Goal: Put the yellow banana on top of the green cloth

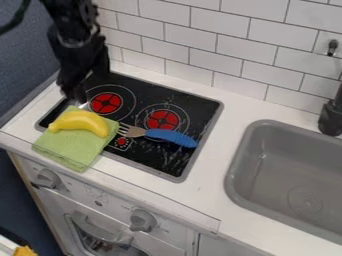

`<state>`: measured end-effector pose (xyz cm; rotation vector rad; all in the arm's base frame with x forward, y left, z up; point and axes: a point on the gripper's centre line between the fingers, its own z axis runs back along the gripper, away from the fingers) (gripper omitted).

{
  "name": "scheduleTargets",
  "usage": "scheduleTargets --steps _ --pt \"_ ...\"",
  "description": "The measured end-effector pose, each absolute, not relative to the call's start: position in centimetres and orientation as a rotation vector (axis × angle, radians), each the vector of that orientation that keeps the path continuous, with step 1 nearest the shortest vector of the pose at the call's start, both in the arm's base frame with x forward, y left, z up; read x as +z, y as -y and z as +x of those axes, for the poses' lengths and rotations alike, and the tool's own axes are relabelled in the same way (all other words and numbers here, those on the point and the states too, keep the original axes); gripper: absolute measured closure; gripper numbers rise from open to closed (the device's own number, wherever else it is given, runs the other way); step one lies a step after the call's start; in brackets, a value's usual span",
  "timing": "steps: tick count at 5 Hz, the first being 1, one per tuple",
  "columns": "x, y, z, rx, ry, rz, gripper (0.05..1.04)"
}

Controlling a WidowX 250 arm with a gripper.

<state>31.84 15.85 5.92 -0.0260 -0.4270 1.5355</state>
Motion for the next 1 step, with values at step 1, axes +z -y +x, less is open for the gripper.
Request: scheduleTargets --steps 1 --pt "6.89 -15.14 33.05 1.492 0.446 -0.032 0.083"
